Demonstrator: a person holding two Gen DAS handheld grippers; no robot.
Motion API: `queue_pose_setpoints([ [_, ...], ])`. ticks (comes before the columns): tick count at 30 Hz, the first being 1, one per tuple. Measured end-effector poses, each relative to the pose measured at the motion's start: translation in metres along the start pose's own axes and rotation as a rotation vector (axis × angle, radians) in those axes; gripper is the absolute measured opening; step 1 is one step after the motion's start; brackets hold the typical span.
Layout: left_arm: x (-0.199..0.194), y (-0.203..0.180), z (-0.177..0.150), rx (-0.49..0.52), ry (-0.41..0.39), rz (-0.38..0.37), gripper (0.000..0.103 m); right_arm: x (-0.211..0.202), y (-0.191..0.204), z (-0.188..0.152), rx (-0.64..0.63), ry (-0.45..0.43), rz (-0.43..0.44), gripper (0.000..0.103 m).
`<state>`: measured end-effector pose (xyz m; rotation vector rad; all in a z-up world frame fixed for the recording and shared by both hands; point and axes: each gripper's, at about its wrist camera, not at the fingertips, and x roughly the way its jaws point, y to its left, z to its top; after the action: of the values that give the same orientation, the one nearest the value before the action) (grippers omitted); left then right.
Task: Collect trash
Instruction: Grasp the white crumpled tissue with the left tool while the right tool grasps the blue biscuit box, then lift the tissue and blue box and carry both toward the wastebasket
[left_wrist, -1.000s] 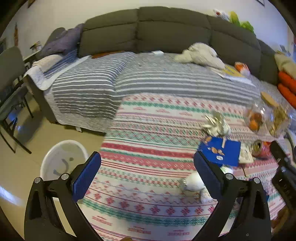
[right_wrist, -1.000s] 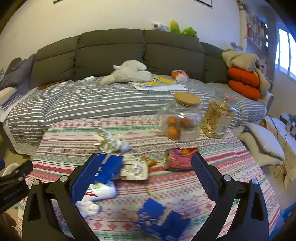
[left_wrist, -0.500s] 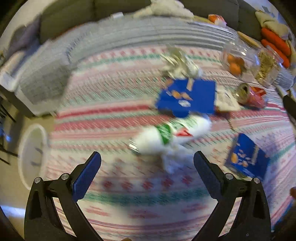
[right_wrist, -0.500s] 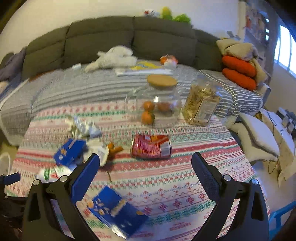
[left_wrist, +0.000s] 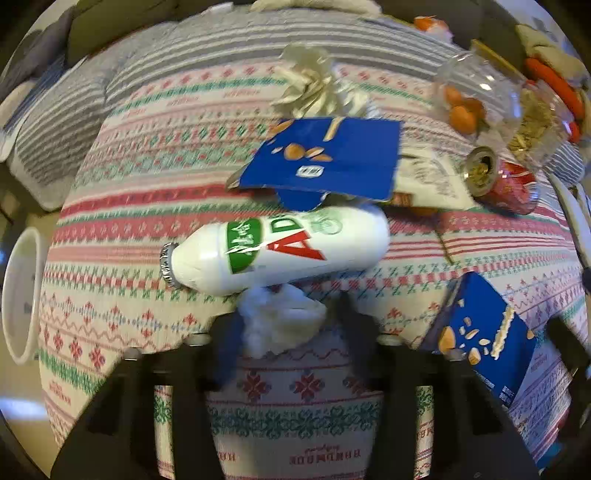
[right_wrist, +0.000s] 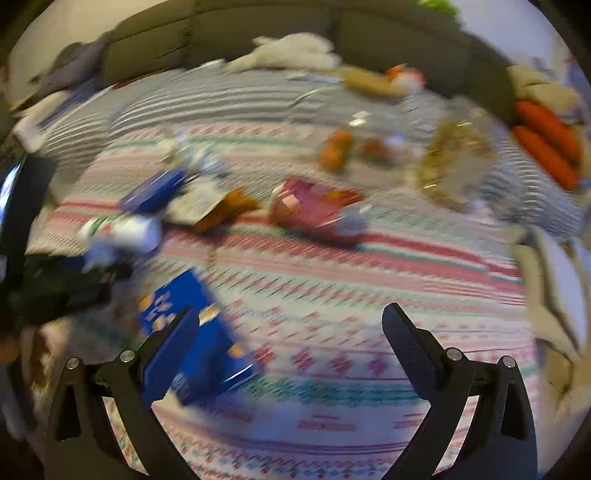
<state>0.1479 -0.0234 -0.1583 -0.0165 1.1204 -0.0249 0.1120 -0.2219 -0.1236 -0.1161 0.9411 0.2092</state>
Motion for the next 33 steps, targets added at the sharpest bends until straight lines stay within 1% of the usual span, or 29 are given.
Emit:
queue_pose_setpoints([
  [2,-0.002,-0.001,0.000,0.016,-0.009,-0.012,0.028,0.005,0.008,-0.003,-0.052,0.023,0.048,0.096],
  [6,-0.011,0.000,-0.001,0.041,-0.024,-0.061,0.027,0.013,0.037,-0.007,-0.166,0.047,0.101,0.096],
  [10,-0.029,0.000,0.001,0.068,-0.068,-0.080,0.027,0.025,0.055,-0.007,-0.234,0.073,0.094,0.096],
  [13,-0.041,0.004,0.003,0.061,-0.091,-0.104,0.027,0.031,0.062,-0.007,-0.240,0.085,0.080,0.096],
  [14,-0.044,0.005,0.005,0.062,-0.101,-0.110,0.027,0.033,0.063,-0.006,-0.237,0.083,0.071,0.091],
  [15,-0.047,0.006,0.006,0.064,-0.109,-0.111,0.027,0.035,0.063,-0.005,-0.232,0.085,0.063,0.076],
  [16,-0.048,0.007,0.006,0.066,-0.116,-0.109,0.027,0.038,0.063,-0.003,-0.230,0.096,0.067,0.065],
  [17,-0.050,0.009,0.007,0.071,-0.124,-0.104,0.027,0.041,0.062,-0.002,-0.221,0.112,0.070,0.063],
  [21,-0.052,0.016,0.007,0.064,-0.131,-0.105,0.027,0.041,0.059,0.005,-0.170,0.090,0.038,0.061],
  [23,-0.055,0.018,0.007,0.059,-0.144,-0.109,0.027,0.037,0.053,0.011,-0.123,0.061,0.030,0.061],
  [26,-0.062,0.020,0.008,0.051,-0.177,-0.119,0.027,0.023,0.047,0.023,-0.060,-0.015,-0.001,0.061],
  [30,-0.078,0.022,0.010,0.048,-0.258,-0.122,0.027,-0.004,0.038,0.040,0.061,-0.138,-0.027,0.061],
  [33,-0.092,0.022,0.009,0.049,-0.338,-0.109,0.027,-0.023,0.039,0.046,0.119,-0.225,-0.049,0.062],
])
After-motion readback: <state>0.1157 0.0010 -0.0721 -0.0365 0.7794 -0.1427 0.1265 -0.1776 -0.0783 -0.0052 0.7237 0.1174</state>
